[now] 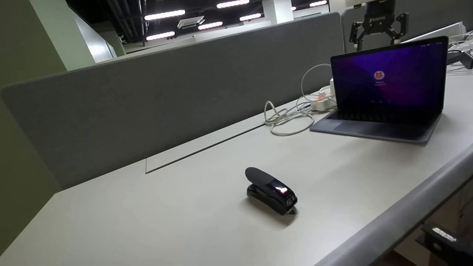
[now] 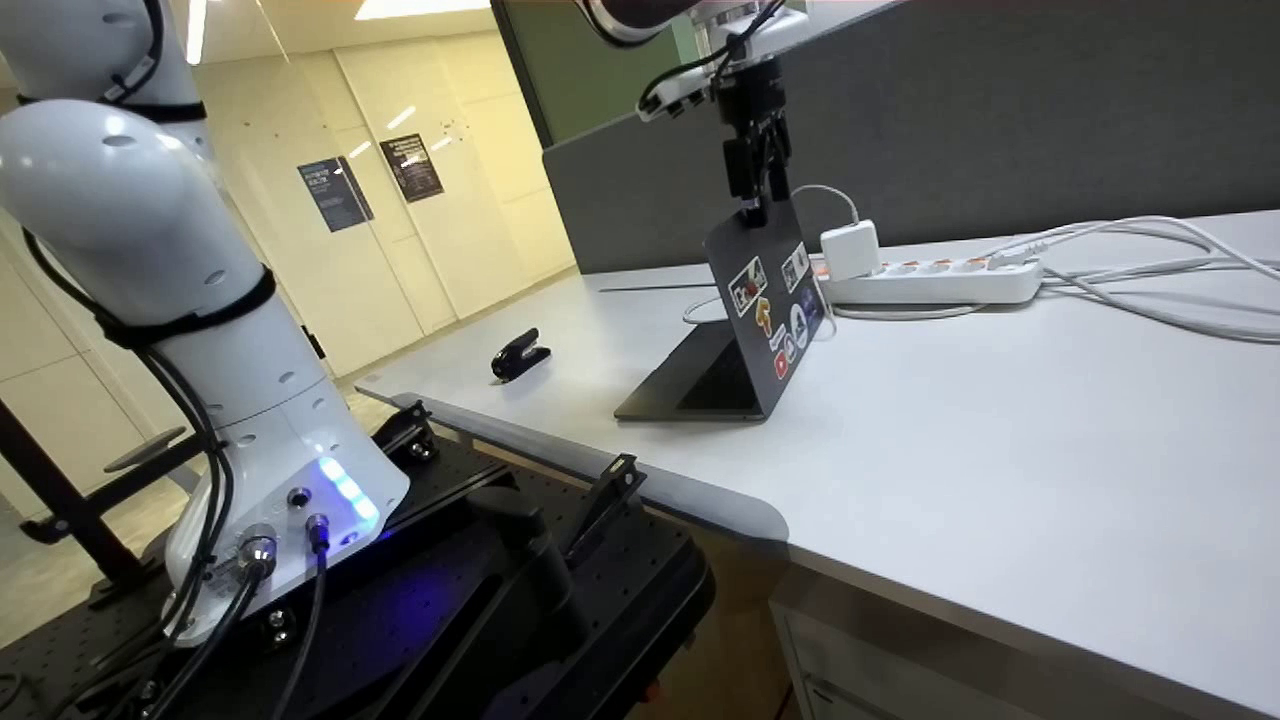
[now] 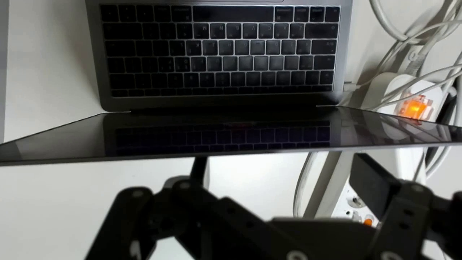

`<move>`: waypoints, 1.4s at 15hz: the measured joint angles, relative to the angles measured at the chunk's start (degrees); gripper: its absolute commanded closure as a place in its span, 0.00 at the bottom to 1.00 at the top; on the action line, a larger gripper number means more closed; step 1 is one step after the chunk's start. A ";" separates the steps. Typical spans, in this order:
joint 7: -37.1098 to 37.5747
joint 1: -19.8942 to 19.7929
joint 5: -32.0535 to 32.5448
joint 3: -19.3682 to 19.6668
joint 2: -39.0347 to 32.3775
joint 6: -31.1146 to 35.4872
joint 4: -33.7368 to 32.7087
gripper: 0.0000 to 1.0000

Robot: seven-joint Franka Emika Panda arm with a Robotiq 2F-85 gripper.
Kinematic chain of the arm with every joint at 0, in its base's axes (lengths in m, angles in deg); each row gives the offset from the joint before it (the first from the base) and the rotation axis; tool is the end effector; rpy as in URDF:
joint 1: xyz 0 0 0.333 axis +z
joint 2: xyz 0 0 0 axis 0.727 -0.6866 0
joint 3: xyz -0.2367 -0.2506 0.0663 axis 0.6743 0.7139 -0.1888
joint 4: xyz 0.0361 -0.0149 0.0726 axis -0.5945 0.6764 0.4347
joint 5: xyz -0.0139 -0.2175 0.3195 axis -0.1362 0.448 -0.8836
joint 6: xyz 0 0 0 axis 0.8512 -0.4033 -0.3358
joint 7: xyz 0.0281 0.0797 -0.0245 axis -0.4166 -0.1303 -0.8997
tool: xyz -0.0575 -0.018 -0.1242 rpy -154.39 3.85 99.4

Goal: Close the laptop

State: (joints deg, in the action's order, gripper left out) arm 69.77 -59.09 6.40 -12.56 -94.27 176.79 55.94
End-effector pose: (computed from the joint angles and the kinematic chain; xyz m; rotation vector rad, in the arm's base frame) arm 0.5230 -0.2473 0.2943 -2.3681 1.8658 -0.0365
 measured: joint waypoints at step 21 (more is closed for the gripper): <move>3.68 10.85 -4.30 -5.24 -2.27 21.48 14.22 0.00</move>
State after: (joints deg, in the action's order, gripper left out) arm 73.45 -48.24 2.10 -17.80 -96.54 198.26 70.16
